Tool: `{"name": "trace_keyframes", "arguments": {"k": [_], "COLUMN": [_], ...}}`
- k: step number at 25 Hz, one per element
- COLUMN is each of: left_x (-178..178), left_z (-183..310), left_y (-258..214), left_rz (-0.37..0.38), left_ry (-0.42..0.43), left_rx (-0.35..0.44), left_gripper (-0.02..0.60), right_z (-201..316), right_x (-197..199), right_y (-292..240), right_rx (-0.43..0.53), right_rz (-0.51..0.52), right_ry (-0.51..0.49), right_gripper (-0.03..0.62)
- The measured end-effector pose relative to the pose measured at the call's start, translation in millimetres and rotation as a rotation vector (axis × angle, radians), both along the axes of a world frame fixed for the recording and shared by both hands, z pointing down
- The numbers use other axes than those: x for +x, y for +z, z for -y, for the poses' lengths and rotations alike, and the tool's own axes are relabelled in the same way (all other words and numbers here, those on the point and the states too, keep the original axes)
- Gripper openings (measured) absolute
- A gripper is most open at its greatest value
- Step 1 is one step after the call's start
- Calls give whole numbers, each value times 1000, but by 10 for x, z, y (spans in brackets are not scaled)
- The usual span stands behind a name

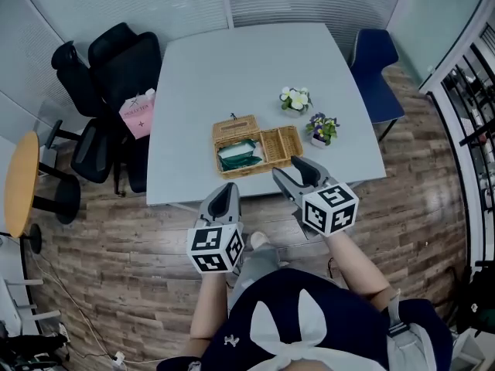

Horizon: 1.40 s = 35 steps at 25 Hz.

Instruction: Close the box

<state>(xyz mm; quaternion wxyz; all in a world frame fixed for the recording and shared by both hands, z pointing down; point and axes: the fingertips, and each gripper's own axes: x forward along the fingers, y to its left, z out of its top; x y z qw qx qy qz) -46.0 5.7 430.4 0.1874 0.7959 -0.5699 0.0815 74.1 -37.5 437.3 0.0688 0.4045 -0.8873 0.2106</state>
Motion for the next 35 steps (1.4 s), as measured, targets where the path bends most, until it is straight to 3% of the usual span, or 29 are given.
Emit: {"name": "trace_keyframes", "arguments": {"k": [17,35], "left_x": [-367,-413], "left_z": [473,806], "left_y": [196,391], "left_rz": [-6,8], "left_ry": [33,38], "left_rx": [-36,-90], "left_gripper": [23,23], "right_z": [546,1198], "right_x": [-155,-174], "right_y": [295,651], "right_rx": [-124,-264], "right_rz": [18,-7], "right_ry": [61,26], "right_gripper": [224,222]}}
